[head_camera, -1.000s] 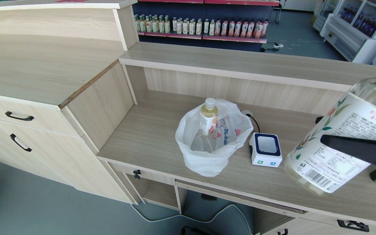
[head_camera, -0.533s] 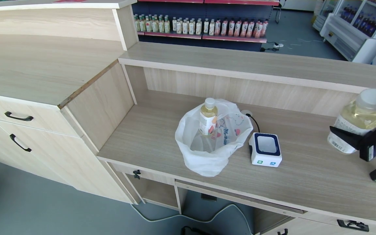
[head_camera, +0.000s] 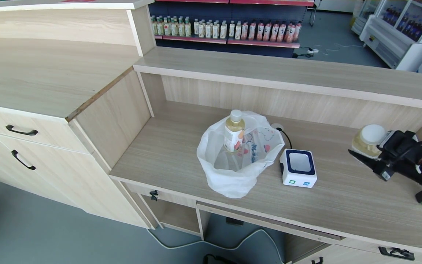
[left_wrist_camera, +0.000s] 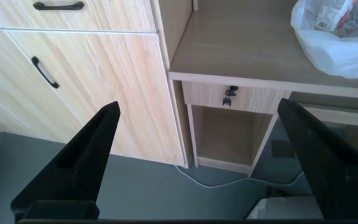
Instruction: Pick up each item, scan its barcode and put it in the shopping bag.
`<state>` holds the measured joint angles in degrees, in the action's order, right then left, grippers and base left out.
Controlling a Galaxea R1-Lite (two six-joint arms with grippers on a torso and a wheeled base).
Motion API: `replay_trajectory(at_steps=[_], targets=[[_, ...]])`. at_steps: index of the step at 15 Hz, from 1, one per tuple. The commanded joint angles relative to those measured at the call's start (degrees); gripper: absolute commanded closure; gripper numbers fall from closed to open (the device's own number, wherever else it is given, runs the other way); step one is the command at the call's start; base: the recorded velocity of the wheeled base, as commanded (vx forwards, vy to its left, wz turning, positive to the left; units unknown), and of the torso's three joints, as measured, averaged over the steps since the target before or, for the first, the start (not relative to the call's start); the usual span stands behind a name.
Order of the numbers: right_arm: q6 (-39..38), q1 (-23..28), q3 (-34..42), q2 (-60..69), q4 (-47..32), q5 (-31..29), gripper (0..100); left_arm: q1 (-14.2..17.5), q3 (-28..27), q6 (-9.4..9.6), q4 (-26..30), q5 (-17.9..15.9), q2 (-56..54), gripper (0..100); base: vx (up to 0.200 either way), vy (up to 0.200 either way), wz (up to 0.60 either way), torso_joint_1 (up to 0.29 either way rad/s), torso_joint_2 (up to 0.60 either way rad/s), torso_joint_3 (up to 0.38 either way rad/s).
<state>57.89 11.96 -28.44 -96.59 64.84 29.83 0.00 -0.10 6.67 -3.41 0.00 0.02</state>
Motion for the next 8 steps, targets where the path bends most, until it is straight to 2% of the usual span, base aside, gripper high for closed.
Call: replay_trajectory(at_steps=[1, 3, 4, 6, 8], targets=[[3.54, 0.87, -0.39, -4.75, 2.04, 3.92, 100, 0.00, 0.01, 0.01, -0.10, 0.00, -0.02, 0, 0.000, 0.000, 0.60, 0.002, 0.01, 0.002], [7.32, 0.79, -1.18, -7.21, 4.33, 9.37, 100, 0.00, 0.01, 0.01, -0.01, 0.00, -0.02, 0, 0.000, 0.000, 0.60, 0.002, 0.00, 0.002], [9.61, 0.79, -1.79, -8.18, 4.42, 12.27, 100, 0.00, 0.01, 0.01, -0.01, 0.00, -0.02, 0, 0.000, 0.000, 0.00, 0.000, 0.00, 0.000], [15.23, 0.79, -2.23, -9.41, 4.50, 14.38, 100, 0.00, 0.01, 0.01, -0.01, 0.00, -0.02, 0, 0.000, 0.000, 0.00, 0.000, 0.00, 0.000], [17.78, 0.96, -2.15, -10.82, 5.38, 17.89, 100, 0.00, 0.01, 0.01, -0.01, 0.00, -0.02, 0, 0.000, 0.000, 0.00, 0.000, 0.00, 0.000]])
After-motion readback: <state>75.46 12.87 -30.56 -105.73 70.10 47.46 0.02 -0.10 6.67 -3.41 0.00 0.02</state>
